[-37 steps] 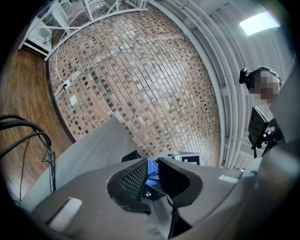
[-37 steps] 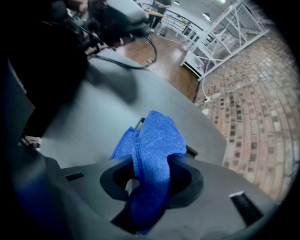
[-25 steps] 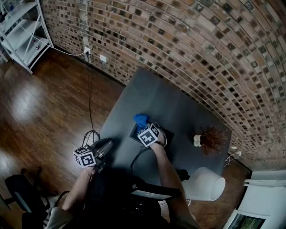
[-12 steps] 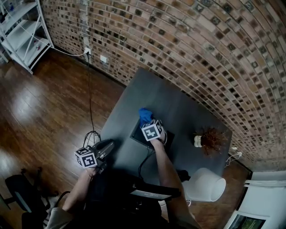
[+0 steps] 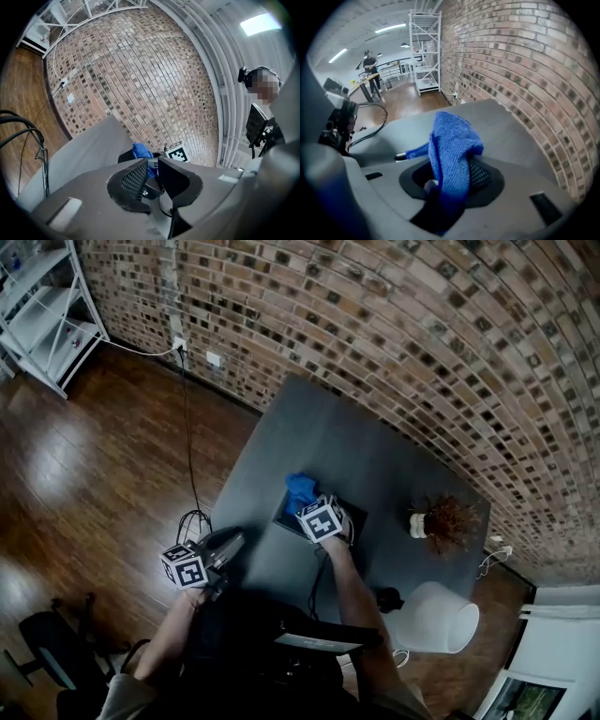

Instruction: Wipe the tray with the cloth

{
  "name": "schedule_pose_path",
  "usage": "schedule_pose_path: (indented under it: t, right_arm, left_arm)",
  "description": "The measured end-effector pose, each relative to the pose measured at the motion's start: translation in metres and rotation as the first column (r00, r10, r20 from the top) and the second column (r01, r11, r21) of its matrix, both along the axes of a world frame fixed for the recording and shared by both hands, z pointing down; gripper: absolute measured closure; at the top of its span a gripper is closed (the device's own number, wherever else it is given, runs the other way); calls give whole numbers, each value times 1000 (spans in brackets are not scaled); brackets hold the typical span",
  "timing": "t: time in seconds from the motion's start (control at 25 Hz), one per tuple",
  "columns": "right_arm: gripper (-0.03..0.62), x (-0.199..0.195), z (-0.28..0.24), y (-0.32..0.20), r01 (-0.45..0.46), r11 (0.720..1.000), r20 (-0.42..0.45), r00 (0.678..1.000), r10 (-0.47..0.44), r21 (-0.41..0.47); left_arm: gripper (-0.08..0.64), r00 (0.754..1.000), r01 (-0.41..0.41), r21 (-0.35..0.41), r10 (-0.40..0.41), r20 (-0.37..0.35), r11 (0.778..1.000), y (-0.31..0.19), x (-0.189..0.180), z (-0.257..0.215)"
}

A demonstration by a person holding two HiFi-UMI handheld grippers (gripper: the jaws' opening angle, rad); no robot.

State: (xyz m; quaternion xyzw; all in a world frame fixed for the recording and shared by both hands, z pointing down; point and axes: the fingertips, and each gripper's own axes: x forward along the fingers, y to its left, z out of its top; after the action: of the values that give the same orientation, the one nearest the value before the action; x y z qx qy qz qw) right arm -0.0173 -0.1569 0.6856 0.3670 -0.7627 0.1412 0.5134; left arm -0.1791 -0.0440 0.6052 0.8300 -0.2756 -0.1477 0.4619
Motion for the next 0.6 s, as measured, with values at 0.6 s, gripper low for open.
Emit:
schedule_pose_path:
  t: [0.6]
  right_arm:
    - [449, -26, 0, 80, 391, 904, -143, 898, -416, -174]
  left_arm:
    - [505, 999, -38, -23, 38, 20, 999, 9, 7, 6]
